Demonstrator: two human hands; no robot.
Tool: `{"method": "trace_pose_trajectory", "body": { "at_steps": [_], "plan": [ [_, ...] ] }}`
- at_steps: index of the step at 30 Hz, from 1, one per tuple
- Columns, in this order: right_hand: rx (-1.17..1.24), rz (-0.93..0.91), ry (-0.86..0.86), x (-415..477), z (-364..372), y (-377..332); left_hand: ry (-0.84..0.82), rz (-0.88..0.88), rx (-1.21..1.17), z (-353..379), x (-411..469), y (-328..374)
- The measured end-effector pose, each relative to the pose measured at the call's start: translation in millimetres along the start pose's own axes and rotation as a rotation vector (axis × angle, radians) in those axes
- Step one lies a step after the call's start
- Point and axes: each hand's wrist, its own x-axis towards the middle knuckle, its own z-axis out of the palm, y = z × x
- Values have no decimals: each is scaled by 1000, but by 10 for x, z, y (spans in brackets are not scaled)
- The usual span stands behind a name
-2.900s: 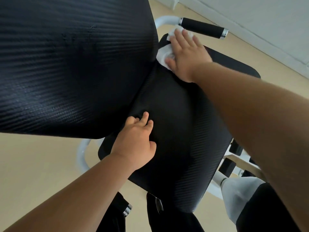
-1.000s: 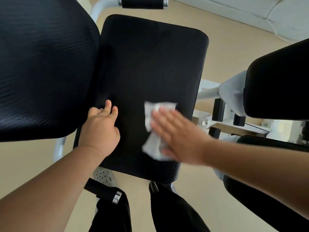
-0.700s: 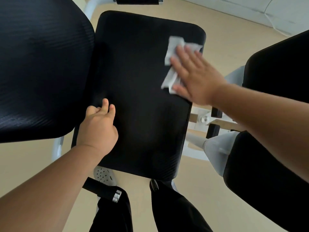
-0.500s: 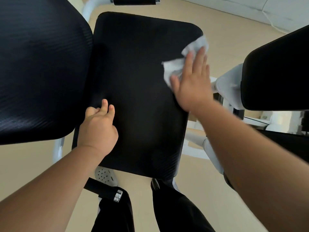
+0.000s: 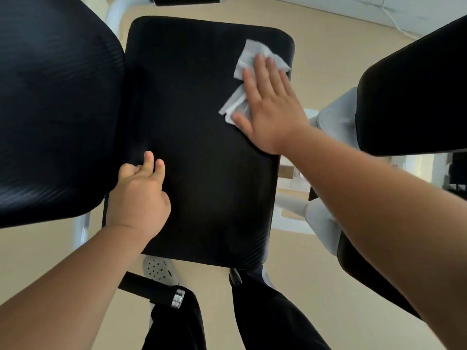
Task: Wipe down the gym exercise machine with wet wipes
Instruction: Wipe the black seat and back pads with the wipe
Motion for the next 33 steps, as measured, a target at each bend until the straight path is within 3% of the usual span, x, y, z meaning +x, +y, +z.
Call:
{"method": "trace_pose_trajectory", "body": {
  "at_steps": [3,6,12,16,19,22,25,28,33],
  "plan": [
    [28,152,-15,521,-184,161,17,-1,4,-5,-2,1],
    [79,239,-6,489,-170,103,10,0,-4,-5,-7,8],
    [228,108,-22,-1353,312,-561,-4,-10,0,-10,1,-11],
    [347,166,-136,-2233,540,-934,-97,-84,48,-182,23,103],
    [394,164,-73,-1810,532,-824,-53,-69,68,-407,107,283],
    [418,206,51,-950,367,-449,0,85,-12,-591,297,575],
    [522,244,102,-182,166,28,-228,123,-20,-667,573,951],
    [650,225,150,208,106,308,-333,117,107,-667,697,1124],
    [900,289,192,-296,234,26,-447,110,139,-820,771,1147]
  ]
}}
